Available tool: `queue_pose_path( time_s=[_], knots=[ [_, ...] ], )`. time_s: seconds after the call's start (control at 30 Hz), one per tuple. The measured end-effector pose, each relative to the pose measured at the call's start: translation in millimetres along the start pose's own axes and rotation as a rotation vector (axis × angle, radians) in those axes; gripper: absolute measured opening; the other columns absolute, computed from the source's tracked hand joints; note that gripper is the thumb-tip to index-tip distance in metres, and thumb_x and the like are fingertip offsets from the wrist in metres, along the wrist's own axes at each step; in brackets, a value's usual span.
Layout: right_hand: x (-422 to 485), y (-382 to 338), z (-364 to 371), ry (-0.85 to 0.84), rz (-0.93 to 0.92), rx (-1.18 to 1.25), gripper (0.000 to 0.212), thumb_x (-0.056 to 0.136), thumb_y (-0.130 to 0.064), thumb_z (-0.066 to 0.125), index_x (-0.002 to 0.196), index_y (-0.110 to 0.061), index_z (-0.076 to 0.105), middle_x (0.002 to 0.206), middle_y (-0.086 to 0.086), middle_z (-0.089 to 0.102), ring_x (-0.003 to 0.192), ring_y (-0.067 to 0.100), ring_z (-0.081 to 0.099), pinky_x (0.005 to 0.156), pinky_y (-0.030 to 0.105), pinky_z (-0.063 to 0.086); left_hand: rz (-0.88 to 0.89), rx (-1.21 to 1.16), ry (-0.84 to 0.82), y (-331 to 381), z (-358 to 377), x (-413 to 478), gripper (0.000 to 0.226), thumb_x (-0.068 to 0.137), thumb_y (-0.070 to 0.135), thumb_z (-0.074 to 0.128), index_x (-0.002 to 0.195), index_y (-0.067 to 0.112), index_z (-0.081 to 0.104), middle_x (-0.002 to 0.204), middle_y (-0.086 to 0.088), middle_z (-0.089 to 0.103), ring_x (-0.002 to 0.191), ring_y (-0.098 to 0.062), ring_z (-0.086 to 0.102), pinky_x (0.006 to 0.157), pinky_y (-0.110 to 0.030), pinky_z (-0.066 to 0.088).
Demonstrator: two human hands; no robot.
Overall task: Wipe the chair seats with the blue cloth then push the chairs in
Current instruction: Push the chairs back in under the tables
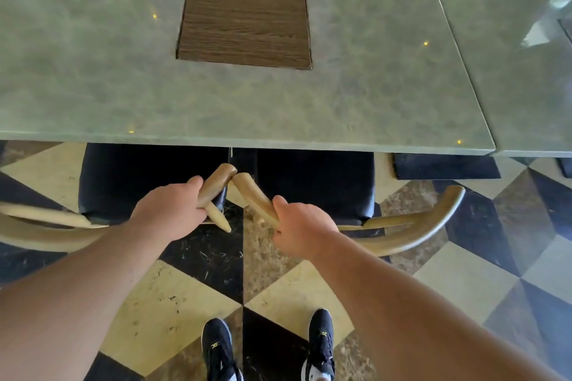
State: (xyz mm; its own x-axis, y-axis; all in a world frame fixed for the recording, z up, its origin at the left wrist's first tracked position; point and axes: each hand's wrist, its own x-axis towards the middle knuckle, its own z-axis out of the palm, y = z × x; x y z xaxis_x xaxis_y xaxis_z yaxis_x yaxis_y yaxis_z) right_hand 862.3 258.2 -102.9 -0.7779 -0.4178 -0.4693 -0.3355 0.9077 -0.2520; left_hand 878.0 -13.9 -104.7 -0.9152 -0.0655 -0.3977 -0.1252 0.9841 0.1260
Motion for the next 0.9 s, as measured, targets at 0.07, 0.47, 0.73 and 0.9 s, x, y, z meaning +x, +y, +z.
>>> queue_pose_path(
  time_s=[0.07, 0.47, 0.73, 0.9],
  knots=[
    [2, 5, -3, 0.001, -0.012, -0.016, 0.040, 0.087, -0.029, 0.067, 0.107, -0.034, 0.032, 0.070, -0.008, 0.058, 0.051, 0.014, 0.059, 0.037, 0.029, 0.041, -0.006, 0.006, -0.005, 2, 1, -1, 0.036, 0.095, 0.040, 0.073, 0.100, 0.030, 0.039, 0.079, 0.006, 0.058, 0.063, -0.013, 0.060, 0.051, -0.029, 0.040],
    [3, 9, -3, 0.022, -0.020, -0.048, 0.039, 0.089, -0.030, 0.064, 0.103, -0.033, 0.028, 0.069, -0.008, 0.056, 0.051, 0.014, 0.057, 0.038, 0.028, 0.033, 0.016, 0.058, 0.027, -2, 20, -14, 0.039, 0.096, 0.044, 0.072, 0.116, 0.029, 0.042, 0.074, 0.009, 0.054, 0.057, -0.010, 0.056, 0.047, -0.026, 0.035],
    [1, 8, -6, 0.030, 0.001, -0.045, 0.042, 0.090, -0.032, 0.065, 0.099, -0.035, 0.024, 0.067, -0.008, 0.055, 0.049, 0.012, 0.056, 0.038, 0.026, 0.032, 0.031, 0.048, 0.030, -1, 17, -10, 0.043, 0.097, 0.043, 0.071, 0.127, 0.026, 0.047, 0.077, 0.011, 0.055, 0.059, -0.010, 0.058, 0.048, -0.024, 0.036],
    [1, 8, -7, 0.020, -0.014, -0.054, 0.040, 0.089, -0.034, 0.064, 0.101, -0.033, 0.026, 0.067, -0.008, 0.056, 0.049, 0.013, 0.057, 0.037, 0.027, 0.034, 0.040, 0.046, 0.034, 0, 15, -13, 0.040, 0.097, 0.043, 0.072, 0.122, 0.026, 0.046, 0.077, 0.010, 0.054, 0.059, -0.011, 0.058, 0.049, -0.024, 0.039]
  ],
)
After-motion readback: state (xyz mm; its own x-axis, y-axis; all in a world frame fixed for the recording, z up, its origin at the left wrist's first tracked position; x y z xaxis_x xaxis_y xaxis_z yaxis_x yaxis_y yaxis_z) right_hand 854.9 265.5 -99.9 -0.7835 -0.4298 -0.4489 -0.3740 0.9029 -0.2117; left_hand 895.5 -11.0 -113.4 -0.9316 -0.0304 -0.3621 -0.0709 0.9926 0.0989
